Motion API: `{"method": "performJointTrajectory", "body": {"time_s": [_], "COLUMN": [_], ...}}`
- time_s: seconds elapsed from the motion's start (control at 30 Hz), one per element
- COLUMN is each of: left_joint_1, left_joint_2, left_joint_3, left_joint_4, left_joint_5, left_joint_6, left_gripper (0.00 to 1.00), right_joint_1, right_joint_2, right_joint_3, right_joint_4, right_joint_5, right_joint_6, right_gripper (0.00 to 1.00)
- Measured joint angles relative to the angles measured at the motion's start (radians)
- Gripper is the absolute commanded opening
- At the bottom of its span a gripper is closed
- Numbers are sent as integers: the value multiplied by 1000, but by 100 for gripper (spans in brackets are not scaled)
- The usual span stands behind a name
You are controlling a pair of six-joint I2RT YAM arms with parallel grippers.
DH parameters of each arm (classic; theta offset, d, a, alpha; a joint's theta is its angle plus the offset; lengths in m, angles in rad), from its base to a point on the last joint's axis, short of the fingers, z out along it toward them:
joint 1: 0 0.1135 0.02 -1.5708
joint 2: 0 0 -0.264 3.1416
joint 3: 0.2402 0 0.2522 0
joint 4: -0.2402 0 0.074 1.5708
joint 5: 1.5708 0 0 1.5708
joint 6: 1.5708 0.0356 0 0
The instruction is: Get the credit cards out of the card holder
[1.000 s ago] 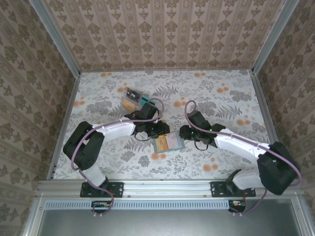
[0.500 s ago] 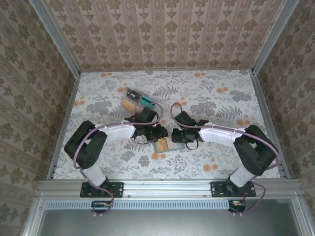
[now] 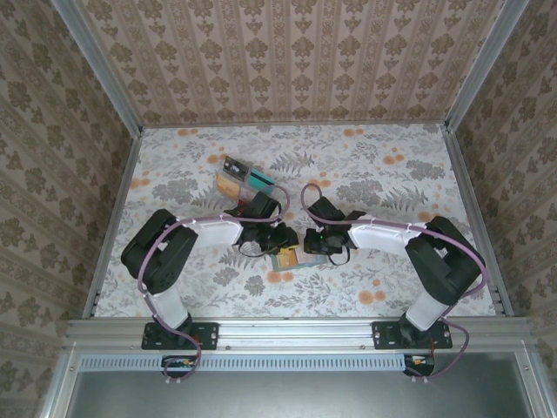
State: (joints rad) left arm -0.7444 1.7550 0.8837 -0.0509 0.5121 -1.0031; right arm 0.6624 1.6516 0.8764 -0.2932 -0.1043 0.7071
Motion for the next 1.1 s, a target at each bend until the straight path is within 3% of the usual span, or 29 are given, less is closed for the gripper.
{"method": "performJointTrajectory", "body": {"time_s": [0.77, 1.1], "left_joint_1": [0, -1], "left_joint_2": [17, 16], "left_joint_3": [0, -20], "left_joint_4": [46, 68], "left_joint_5": [53, 53], "left_joint_6": [14, 36], "left_gripper": [25, 12], "right_joint_1": [-18, -19], "right_joint_2": [7, 12], "right_joint_3": [0, 0], "right_joint_4": [8, 14], "right_joint_5": [-39, -40], "right_joint_6": [9, 28], "right_gripper": [25, 25]}}
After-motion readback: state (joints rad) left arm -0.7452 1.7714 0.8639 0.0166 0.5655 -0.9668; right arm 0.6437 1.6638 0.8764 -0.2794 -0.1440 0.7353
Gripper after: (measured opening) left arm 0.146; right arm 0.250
